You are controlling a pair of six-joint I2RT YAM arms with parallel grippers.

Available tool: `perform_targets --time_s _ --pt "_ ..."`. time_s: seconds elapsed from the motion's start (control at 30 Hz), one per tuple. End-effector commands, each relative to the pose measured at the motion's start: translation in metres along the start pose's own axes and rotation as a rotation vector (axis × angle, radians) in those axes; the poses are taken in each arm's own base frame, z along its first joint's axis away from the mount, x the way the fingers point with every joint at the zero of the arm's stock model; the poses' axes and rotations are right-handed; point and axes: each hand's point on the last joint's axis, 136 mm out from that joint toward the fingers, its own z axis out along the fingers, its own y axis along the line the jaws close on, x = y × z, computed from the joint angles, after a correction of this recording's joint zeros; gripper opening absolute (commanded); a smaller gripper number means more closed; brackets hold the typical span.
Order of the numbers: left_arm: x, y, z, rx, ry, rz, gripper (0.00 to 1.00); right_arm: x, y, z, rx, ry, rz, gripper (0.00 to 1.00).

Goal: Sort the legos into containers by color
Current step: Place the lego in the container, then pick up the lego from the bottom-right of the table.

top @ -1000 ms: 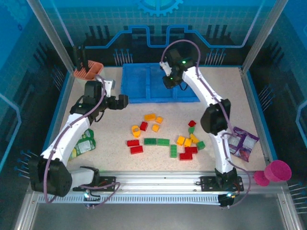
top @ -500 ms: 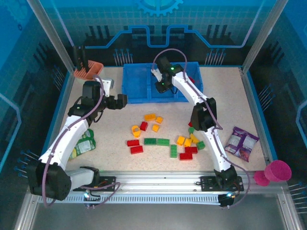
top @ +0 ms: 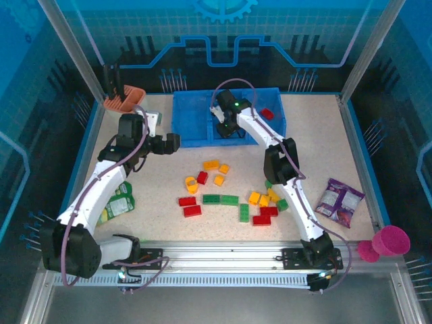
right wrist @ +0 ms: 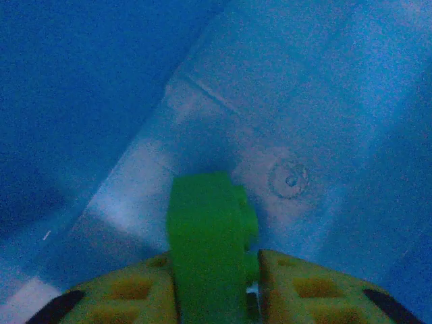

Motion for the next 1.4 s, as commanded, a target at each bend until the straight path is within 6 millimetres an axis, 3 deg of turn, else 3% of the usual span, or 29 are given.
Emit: perform_targets --time_s 0.0,0.2,0.4,0.63,0.73,0.8,0.87,1.07,1.23,1.37 --pt "0.003 -0.006 0.003 0.033 0.018 0.000 0.99 -0.003 0.010 -0.004 -0.039 -0.010 -0.003 0.40" --pt "0.002 -0.006 0.002 0.032 0.015 0.000 0.99 -0.015 0.012 -0.026 -0.050 -0.056 0.013 0.47" --pt "0.002 -0.007 0.003 0.036 0.016 0.000 0.99 -0.026 0.015 -0.065 -0.087 -0.106 0.036 0.49" --pt "0.005 -0.003 0.006 0.020 0.025 -0.002 0.99 -0.018 0.019 -0.105 -0.098 -0.109 0.103 0.51" --pt "0.007 0.002 0.008 -0.008 0.026 -0.004 0.99 -0.004 0.023 -0.108 -0.091 -0.067 0.176 0.50" --pt "0.006 0.004 0.009 -0.019 0.026 -0.006 0.99 0.006 0.029 -0.120 -0.094 -0.053 0.254 0.50" --pt "0.007 0.006 0.010 -0.028 0.030 -0.007 0.99 0.028 0.035 -0.121 -0.053 0.000 0.382 0.50" --pt "0.007 0.005 0.010 -0.021 0.030 -0.019 0.99 0.080 0.093 -0.120 -0.153 0.030 0.634 0.49" --pt "0.010 0.005 0.013 -0.020 0.048 -0.031 0.99 0.103 0.119 -0.117 -0.204 0.045 0.654 0.54" --pt "0.016 -0.009 0.018 0.007 0.069 -0.015 0.99 0.126 0.128 -0.119 -0.218 0.083 0.601 0.59"
